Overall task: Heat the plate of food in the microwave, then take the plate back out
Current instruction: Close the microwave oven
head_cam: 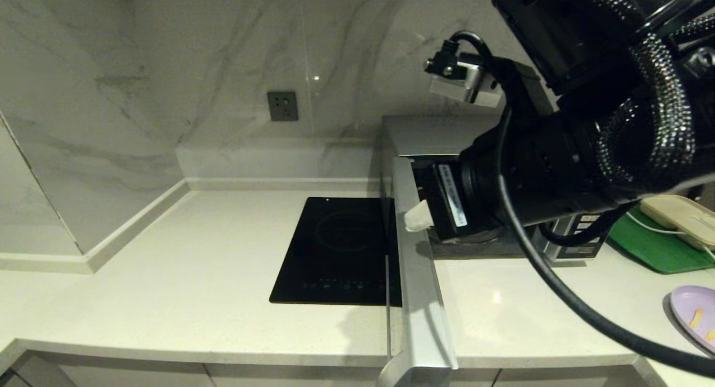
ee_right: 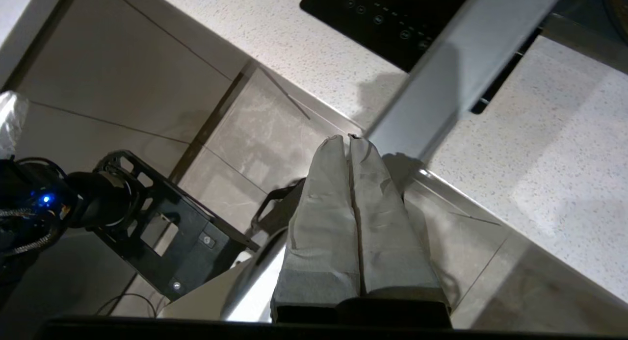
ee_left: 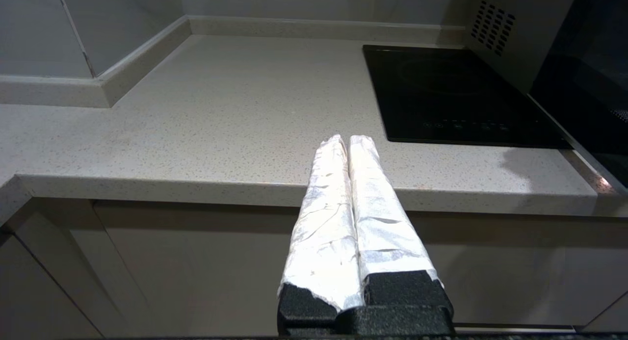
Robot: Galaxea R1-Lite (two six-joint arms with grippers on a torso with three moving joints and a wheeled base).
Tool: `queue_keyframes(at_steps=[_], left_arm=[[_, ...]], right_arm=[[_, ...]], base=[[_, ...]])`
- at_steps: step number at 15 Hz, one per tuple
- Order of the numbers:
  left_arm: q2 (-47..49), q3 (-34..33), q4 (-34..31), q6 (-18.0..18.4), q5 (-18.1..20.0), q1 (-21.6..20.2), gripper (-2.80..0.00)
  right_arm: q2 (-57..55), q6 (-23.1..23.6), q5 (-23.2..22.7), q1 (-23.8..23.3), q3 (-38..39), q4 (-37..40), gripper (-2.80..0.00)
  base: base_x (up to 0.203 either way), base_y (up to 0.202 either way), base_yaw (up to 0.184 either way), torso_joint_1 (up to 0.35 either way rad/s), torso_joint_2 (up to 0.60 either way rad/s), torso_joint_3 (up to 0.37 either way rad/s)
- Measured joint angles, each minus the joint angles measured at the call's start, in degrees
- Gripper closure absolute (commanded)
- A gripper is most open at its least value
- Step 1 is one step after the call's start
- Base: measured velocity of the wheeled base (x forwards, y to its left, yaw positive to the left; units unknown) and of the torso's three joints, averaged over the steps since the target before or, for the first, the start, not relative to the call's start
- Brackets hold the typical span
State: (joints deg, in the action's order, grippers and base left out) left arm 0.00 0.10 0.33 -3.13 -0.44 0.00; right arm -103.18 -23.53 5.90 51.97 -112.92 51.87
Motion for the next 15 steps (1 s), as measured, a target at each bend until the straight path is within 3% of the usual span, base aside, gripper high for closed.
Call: queue_keyframes(at_steps=[11, 15], left_arm=[[0.0, 0.0, 0.0, 0.0, 0.0, 0.0, 0.00], [0.0, 0.0, 0.0, 0.0, 0.0, 0.0, 0.00]], right_arm=[[-4.9, -1.4, 1.0, 4.0, 2.4, -0.2, 0.00], [-3.6, -4.3, 4.8, 4.1, 5.3, -0.1, 0.00]], base=[[0.000, 0.000, 0.000, 0.000, 0.00, 0.000], [0.000, 0.000, 0.000, 0.000, 0.00, 0.000]])
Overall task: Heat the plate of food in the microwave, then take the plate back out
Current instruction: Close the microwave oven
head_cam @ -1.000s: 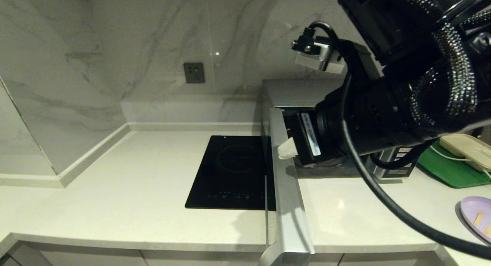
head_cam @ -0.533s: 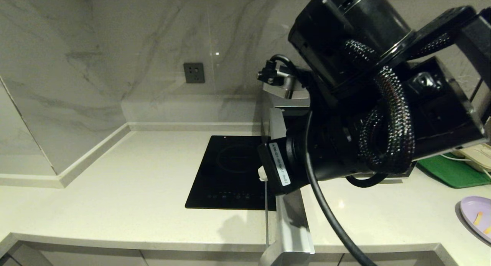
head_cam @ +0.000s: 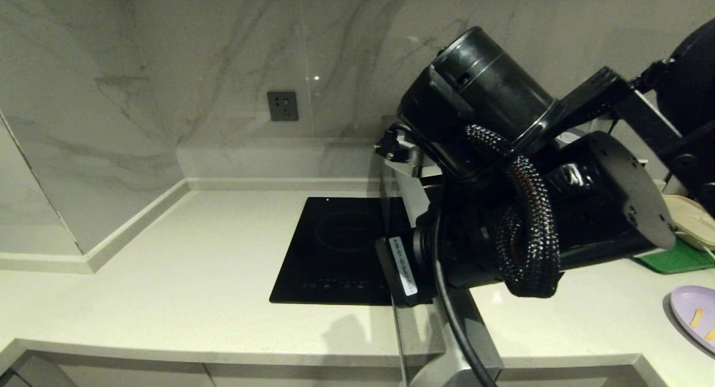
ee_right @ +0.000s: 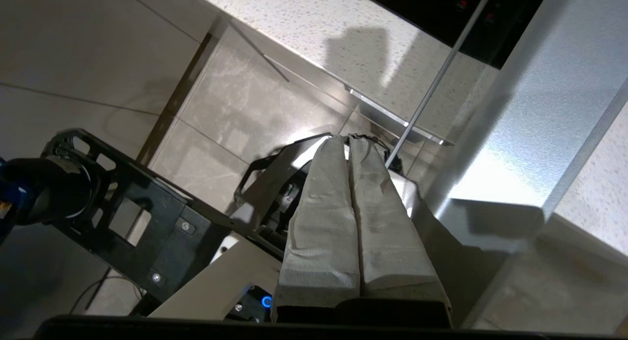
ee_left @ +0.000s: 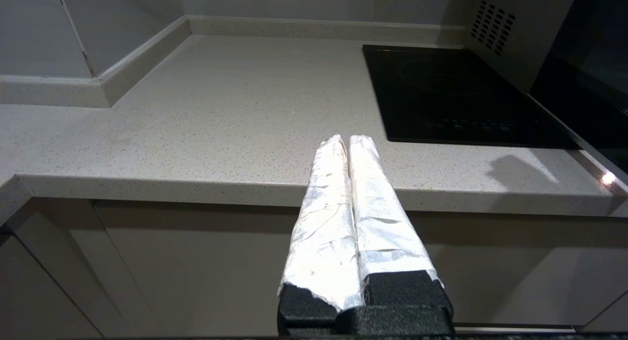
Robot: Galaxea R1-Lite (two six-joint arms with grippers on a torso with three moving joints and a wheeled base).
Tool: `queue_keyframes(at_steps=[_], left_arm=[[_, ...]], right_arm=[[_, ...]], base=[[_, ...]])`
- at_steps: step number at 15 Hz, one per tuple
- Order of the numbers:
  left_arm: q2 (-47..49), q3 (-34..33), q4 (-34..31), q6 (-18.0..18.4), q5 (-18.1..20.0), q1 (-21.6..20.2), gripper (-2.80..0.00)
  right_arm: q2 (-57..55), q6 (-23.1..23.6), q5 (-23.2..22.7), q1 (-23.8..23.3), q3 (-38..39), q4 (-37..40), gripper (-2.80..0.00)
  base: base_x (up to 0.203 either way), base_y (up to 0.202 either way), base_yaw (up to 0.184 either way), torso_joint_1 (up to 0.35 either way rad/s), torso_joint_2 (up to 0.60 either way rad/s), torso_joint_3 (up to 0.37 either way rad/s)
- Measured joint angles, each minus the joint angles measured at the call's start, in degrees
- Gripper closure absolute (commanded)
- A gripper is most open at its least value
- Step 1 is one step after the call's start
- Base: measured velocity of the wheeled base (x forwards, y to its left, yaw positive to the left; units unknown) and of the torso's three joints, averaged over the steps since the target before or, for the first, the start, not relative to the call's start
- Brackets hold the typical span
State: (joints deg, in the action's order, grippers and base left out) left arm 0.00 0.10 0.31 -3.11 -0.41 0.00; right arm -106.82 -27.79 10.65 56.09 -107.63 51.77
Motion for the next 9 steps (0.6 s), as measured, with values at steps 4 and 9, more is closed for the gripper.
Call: queue_keyframes(at_steps=[4, 9], left_arm=[[0.0, 0.0, 0.0, 0.0, 0.0, 0.0, 0.00], [0.0, 0.0, 0.0, 0.0, 0.0, 0.0, 0.00]], right_arm=[[4.1, -2.6, 2.3, -0.1, 4.6, 0.0, 0.00], [9.2, -7.3, 10.8, -4.1, 12.6, -0.1, 0.00]], base=[[0.000, 0.000, 0.000, 0.000, 0.00, 0.000], [0.000, 0.000, 0.000, 0.000, 0.00, 0.000]])
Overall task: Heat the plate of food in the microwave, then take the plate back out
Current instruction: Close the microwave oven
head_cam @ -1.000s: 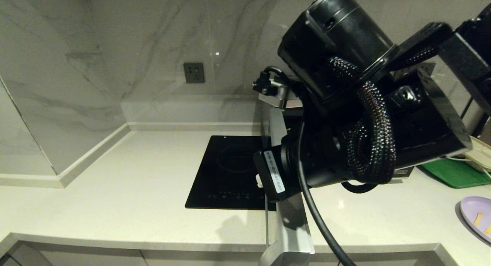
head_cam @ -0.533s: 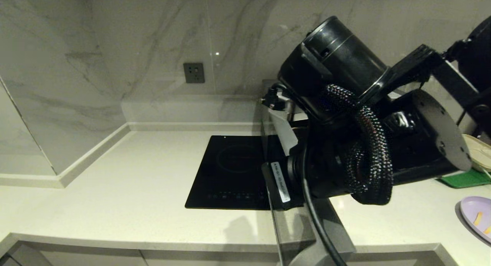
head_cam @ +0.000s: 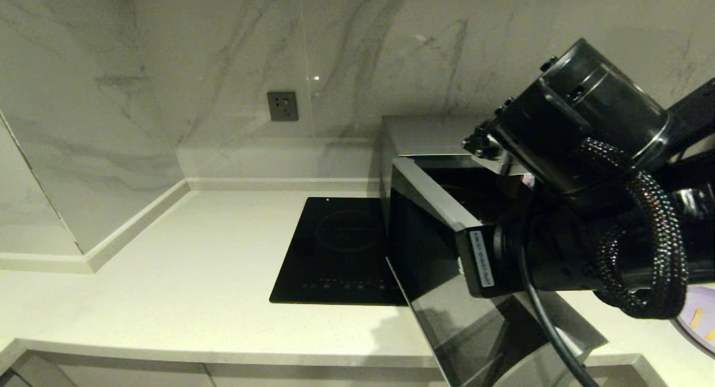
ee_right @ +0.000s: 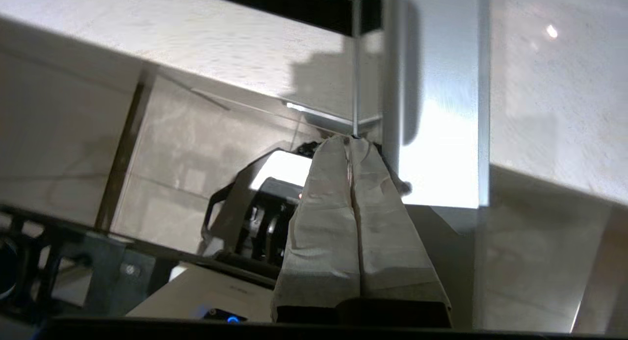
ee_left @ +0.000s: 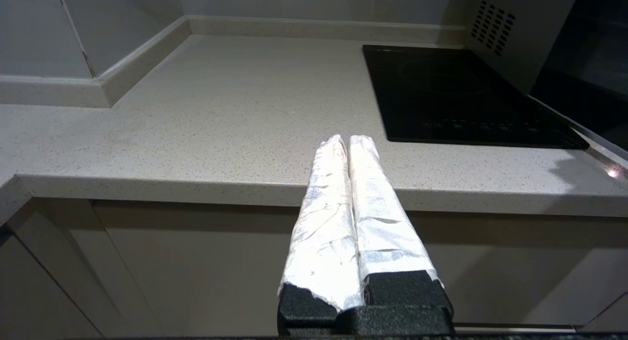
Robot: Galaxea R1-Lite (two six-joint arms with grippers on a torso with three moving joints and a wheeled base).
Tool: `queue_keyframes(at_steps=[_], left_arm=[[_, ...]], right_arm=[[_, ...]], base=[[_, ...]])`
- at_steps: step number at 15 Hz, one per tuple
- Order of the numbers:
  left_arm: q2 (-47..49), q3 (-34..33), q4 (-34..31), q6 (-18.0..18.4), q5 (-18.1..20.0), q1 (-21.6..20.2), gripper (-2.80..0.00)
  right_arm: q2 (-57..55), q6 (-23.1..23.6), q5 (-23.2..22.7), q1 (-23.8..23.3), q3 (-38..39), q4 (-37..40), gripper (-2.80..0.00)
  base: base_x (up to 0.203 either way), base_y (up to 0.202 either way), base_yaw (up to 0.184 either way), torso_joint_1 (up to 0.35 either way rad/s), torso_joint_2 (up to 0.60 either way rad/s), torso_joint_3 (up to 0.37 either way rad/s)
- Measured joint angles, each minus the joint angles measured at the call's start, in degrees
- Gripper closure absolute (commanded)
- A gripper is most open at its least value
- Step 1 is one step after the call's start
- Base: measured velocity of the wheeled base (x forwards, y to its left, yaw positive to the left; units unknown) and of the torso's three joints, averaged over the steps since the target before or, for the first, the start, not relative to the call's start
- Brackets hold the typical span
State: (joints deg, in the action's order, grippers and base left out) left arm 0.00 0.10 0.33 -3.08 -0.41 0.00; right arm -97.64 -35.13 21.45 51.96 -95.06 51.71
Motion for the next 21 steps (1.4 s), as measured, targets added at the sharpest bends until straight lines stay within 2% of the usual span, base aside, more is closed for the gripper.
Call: queue_keyframes(at_steps=[6, 11, 17, 21], left_arm=[[0.0, 0.0, 0.0, 0.0, 0.0, 0.0, 0.00], [0.0, 0.0, 0.0, 0.0, 0.0, 0.0, 0.00], [0.0, 0.0, 0.0, 0.0, 0.0, 0.0, 0.00], [0.0, 0.0, 0.0, 0.0, 0.0, 0.0, 0.00]], right_arm=[[7.0, -4.9, 0.2, -10.1, 7.2, -0.2, 0.00], [9.0, -10.8, -0.7, -23.6, 9.2, -1.2, 0.00], [6.6, -10.2, -5.8, -42.5, 13.5, -12.9, 0.00], [1.6, -10.1, -7.5, -50.0, 14.1, -21.5, 0.00]], base=[[0.000, 0.000, 0.000, 0.000, 0.00, 0.000], [0.000, 0.000, 0.000, 0.000, 0.00, 0.000], [0.000, 0.000, 0.000, 0.000, 0.00, 0.000], [0.000, 0.000, 0.000, 0.000, 0.00, 0.000]])
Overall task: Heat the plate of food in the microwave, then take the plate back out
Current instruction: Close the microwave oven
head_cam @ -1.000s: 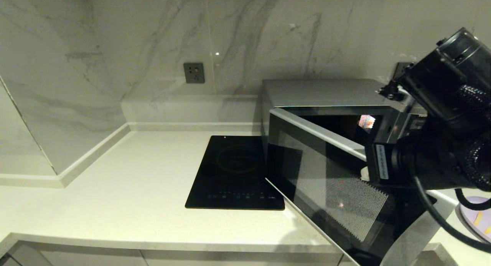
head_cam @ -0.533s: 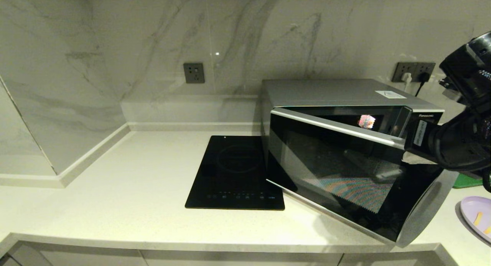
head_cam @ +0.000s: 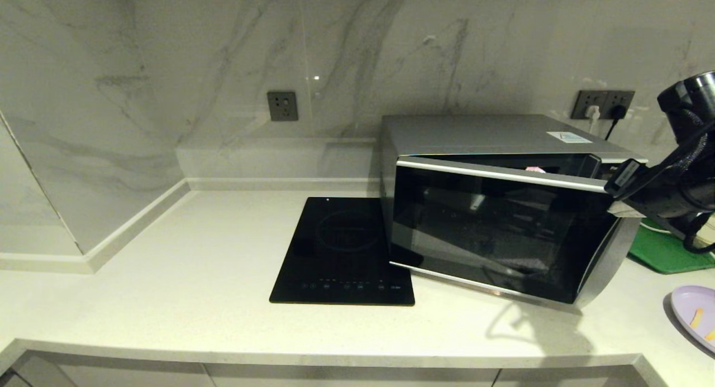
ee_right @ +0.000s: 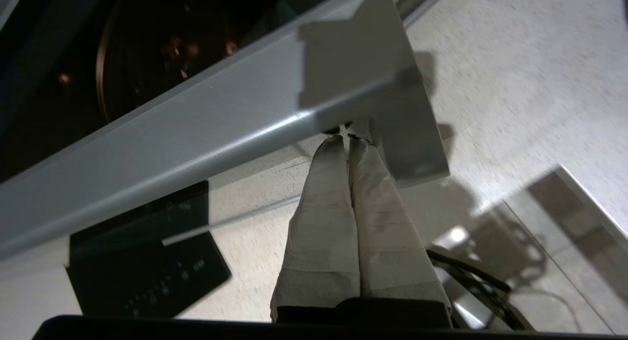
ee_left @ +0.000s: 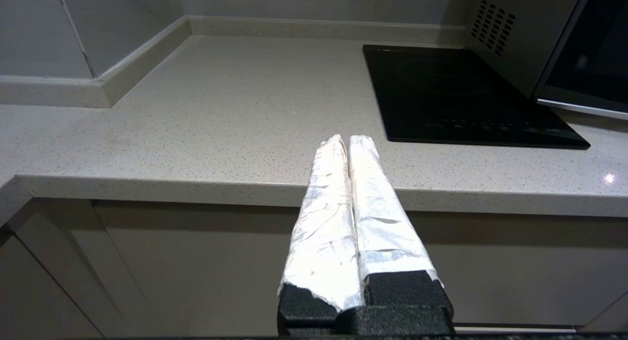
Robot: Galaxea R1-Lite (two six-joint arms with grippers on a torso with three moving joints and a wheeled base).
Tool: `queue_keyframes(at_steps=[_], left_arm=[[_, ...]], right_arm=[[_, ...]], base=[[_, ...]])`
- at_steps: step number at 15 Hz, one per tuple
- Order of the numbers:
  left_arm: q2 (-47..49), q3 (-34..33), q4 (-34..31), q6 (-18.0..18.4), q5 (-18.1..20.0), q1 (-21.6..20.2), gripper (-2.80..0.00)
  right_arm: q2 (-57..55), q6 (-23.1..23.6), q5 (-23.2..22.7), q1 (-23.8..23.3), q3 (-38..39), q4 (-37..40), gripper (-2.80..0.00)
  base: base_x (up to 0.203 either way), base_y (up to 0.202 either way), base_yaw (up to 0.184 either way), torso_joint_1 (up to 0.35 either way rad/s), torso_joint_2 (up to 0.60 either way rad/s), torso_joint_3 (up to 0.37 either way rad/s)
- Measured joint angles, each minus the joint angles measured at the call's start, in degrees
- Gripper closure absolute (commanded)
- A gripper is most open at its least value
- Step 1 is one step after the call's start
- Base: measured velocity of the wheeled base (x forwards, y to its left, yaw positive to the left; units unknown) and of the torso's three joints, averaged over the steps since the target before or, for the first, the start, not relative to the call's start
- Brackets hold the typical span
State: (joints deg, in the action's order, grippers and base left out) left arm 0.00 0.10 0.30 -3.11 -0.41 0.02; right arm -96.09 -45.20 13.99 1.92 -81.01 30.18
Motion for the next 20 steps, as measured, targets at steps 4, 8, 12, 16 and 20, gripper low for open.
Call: queue_keyframes(at_steps=[4, 8, 12, 16, 20], left_arm=[[0.0, 0.0, 0.0, 0.0, 0.0, 0.0, 0.00], [0.0, 0.0, 0.0, 0.0, 0.0, 0.0, 0.00], [0.0, 0.0, 0.0, 0.0, 0.0, 0.0, 0.00], [0.0, 0.0, 0.0, 0.0, 0.0, 0.0, 0.00], [0.0, 0.0, 0.0, 0.0, 0.0, 0.0, 0.00]], right_arm=[[-4.8, 0.5, -3.2, -3.5, -0.1, -6.8, 0.00], [-7.2, 3.7, -7.4, -4.4, -0.2, -12.7, 0.00], [-9.3, 6.0, -7.8, -4.5, -0.4, -20.4, 0.00], [-13.0, 6.4, -7.8, -4.8, -0.6, -27.4, 0.00], [-14.6, 6.4, -7.8, -5.3, -0.5, -30.7, 0.00]], base=[[0.000, 0.000, 0.000, 0.000, 0.00, 0.000], [0.000, 0.000, 0.000, 0.000, 0.00, 0.000], [0.000, 0.000, 0.000, 0.000, 0.00, 0.000], [0.000, 0.000, 0.000, 0.000, 0.00, 0.000], [0.000, 0.000, 0.000, 0.000, 0.00, 0.000]])
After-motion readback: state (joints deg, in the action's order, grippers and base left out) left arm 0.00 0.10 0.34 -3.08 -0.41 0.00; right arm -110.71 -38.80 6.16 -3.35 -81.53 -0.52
